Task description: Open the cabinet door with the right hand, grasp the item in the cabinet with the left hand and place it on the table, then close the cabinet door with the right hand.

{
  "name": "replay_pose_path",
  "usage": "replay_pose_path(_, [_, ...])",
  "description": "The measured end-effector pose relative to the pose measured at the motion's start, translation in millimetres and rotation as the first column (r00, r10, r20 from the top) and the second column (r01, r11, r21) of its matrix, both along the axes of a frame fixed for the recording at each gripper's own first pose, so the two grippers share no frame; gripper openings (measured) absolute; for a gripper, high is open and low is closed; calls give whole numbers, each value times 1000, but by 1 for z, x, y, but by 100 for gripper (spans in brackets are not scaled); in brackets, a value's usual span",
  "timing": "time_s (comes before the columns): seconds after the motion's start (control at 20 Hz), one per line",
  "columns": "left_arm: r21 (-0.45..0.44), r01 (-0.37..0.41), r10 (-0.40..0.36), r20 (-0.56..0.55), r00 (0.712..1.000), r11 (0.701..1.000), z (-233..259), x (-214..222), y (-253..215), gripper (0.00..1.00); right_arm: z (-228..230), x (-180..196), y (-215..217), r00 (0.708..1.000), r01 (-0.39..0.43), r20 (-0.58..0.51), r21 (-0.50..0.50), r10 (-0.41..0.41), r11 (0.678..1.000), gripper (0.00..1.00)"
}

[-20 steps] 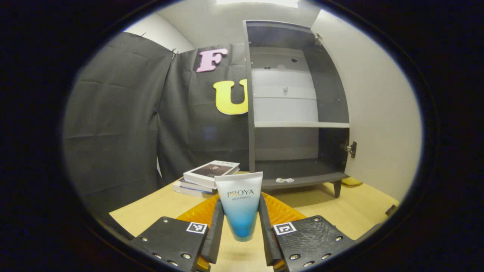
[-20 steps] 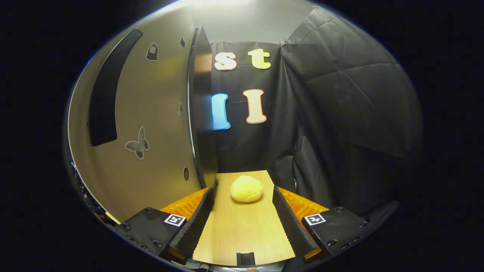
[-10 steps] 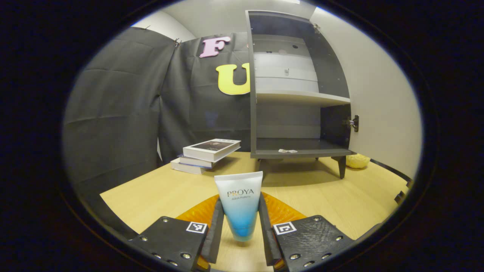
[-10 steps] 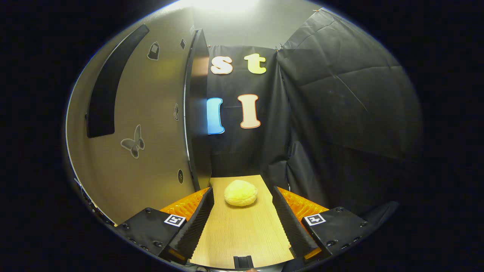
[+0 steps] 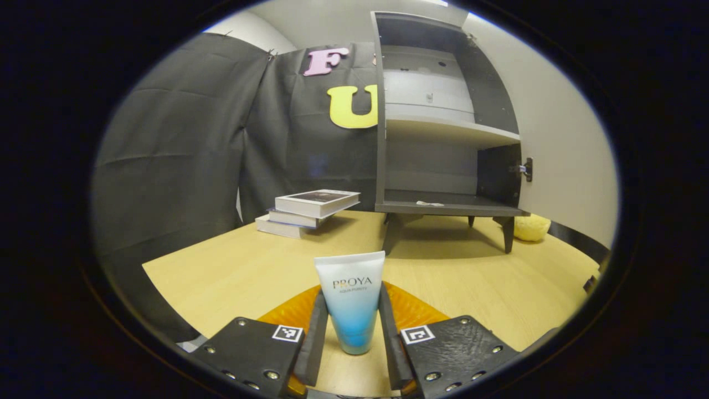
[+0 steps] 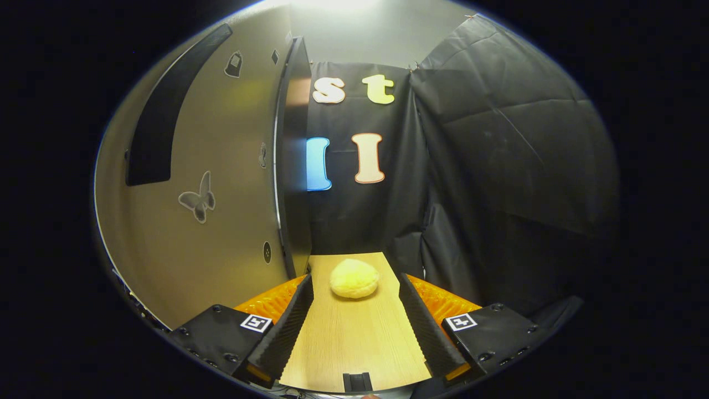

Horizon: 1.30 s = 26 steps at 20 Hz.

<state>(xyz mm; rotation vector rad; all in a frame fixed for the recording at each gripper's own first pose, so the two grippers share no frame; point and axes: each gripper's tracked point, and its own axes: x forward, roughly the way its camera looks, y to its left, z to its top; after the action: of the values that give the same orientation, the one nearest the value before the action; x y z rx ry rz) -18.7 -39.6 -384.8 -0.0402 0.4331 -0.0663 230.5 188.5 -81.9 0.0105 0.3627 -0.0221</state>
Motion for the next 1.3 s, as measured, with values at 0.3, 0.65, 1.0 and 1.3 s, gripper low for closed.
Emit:
replay_pose_path(0.3, [-4, -16, 16, 13, 1000, 1000, 6, -8, -1, 55, -1, -3, -1, 1000, -1, -3, -6, 1, 1000, 98])
replay_pose_path(0.65, [23, -46, 46, 31, 998, 999, 38, -10, 2, 93, 6, -3, -11, 1000, 5, 15, 19, -5, 1000, 98])
replay_pose_path(1.0, [50, -26, 20, 118, 993, 998, 154, -15, -15, 93, 40, 7, -23, 997, -5, 83, 83, -2, 997, 98])
replay_pose_path(1.3, [39, -79, 72, 168, 983, 996, 275, -12, -12, 92, 71, 11, -23, 994, -65, 101, 132, 52, 989, 98])
